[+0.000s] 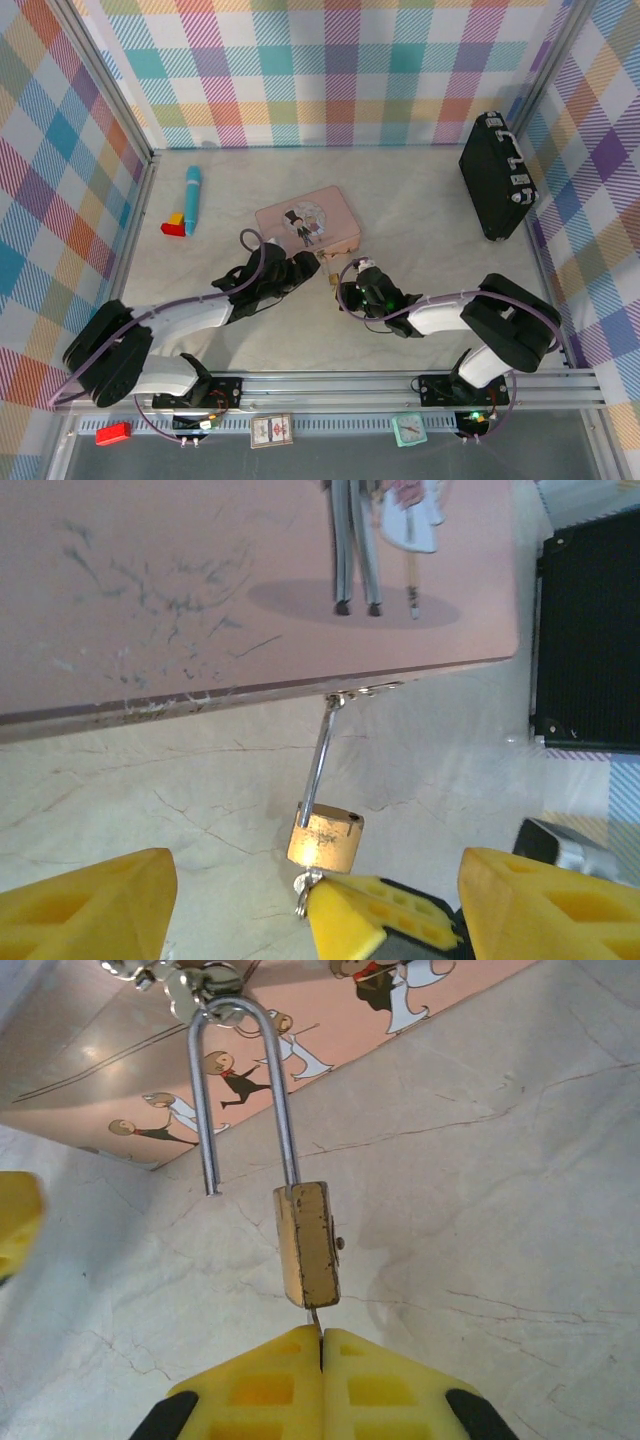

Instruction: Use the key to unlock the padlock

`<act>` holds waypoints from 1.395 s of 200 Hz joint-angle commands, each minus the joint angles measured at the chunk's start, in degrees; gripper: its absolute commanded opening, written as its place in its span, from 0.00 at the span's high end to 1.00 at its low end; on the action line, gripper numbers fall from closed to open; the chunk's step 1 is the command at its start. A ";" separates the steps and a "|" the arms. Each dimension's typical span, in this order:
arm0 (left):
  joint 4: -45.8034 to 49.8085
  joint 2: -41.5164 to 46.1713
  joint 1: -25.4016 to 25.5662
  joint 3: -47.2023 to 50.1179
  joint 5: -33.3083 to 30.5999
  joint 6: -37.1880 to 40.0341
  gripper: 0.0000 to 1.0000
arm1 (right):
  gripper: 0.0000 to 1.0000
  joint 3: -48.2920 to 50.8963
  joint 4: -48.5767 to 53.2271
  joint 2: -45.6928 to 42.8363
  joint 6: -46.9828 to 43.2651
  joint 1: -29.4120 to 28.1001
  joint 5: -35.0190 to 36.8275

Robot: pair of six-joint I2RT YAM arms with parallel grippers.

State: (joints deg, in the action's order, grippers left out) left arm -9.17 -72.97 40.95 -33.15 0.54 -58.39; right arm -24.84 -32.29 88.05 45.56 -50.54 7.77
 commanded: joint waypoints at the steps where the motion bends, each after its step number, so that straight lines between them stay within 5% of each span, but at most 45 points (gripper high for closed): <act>1: 9.24 5.73 -0.41 -0.79 -4.93 8.18 0.22 | 0.93 0.64 -1.64 1.37 2.32 0.51 -0.93; 74: 22.26 15.31 -0.43 -5.87 -15.60 29.08 0.10 | 0.89 0.54 -2.58 2.12 1.91 0.71 -0.55; 129: 17.37 11.69 -1.91 -4.32 -18.29 28.34 0.04 | 0.77 -0.16 2.92 -0.26 1.52 0.71 1.50; 205: 6.06 7.20 -7.46 0.36 -10.56 29.71 0.04 | 0.56 -4.60 12.54 -5.30 -6.49 3.36 0.09; 279: 8.44 6.91 -7.99 -0.60 -8.66 30.45 0.02 | 0.59 -18.51 23.41 4.64 -10.31 6.29 -6.73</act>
State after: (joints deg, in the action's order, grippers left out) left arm -0.14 -65.95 33.58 -33.43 -9.26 -28.82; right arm -40.21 -13.32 89.82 37.19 -45.19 5.32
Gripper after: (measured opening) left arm 0.977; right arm 0.431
